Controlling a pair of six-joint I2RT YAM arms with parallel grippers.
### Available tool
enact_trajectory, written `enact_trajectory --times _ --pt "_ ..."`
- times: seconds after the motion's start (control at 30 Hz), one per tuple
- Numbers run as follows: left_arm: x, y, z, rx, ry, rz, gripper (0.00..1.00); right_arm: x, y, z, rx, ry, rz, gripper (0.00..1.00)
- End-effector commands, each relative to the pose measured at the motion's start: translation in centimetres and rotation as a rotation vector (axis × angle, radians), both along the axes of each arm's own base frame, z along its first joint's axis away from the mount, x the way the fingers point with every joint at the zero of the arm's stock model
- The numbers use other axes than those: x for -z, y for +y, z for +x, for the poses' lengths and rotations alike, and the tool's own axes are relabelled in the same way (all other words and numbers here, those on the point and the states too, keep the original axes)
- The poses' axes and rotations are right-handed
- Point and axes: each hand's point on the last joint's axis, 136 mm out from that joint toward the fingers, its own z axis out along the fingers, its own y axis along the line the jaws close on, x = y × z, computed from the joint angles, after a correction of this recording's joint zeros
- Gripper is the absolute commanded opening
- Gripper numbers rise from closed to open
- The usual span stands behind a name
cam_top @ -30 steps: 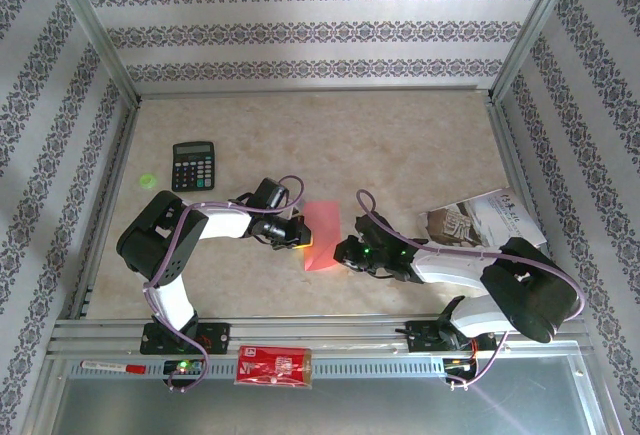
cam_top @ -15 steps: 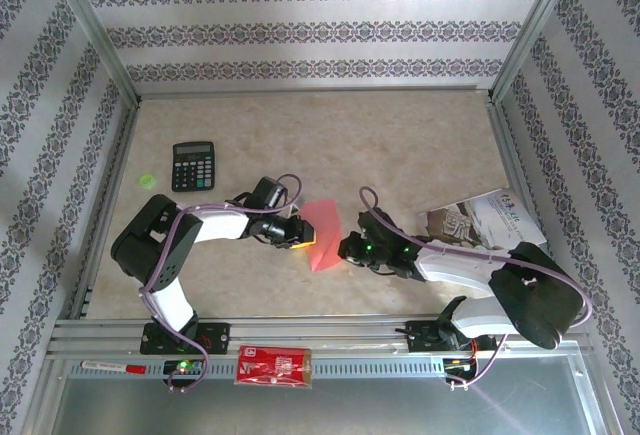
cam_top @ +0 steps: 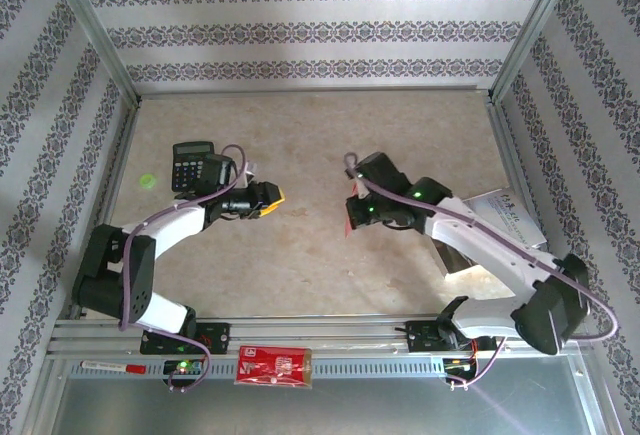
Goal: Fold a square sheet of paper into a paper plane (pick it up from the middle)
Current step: Turn over the paper at the bottom-center of the table.
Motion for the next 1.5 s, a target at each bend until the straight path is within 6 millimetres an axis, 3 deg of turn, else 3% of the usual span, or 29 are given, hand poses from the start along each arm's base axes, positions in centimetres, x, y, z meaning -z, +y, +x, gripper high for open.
enact_trajectory --times 0.0,0.27,0.43,0.63,0.87,1.03,1.3,1.47 --pt "0.1 1.5 -0.5 -0.016 0.018 0.054 0.37 3.8 -0.2 -2.8 -0.118 0.097 -0.188 0.0" --pt "0.6 1.6 -1.3 -0.006 0.05 0.061 0.37 8.3 7.4 -6.0 -0.218 0.221 -0.046 0.0" --pt "0.5 1.2 -1.3 -0.016 0.058 0.025 0.37 10.0 9.9 -7.1 -0.224 0.275 0.045 0.0" --pt "0.7 -0.5 -1.2 -0.001 0.079 0.0 0.34 11.1 10.6 -7.4 -0.205 0.287 0.116 0.01" --pt "1.7 -5.1 -1.1 0.084 0.123 -0.074 0.15 11.7 10.3 -7.6 -0.182 0.273 0.158 0.02" --pt "2.5 -8.1 -1.2 0.152 0.146 -0.086 0.09 12.2 10.1 -7.7 -0.175 0.273 0.163 0.02" --pt "6.0 -9.5 -1.6 0.204 0.215 -0.044 0.07 12.4 9.8 -7.7 -0.162 0.268 0.169 0.03" --pt "7.8 -9.3 -2.1 0.234 0.246 0.001 0.06 12.3 9.8 -7.7 -0.16 0.266 0.179 0.08"
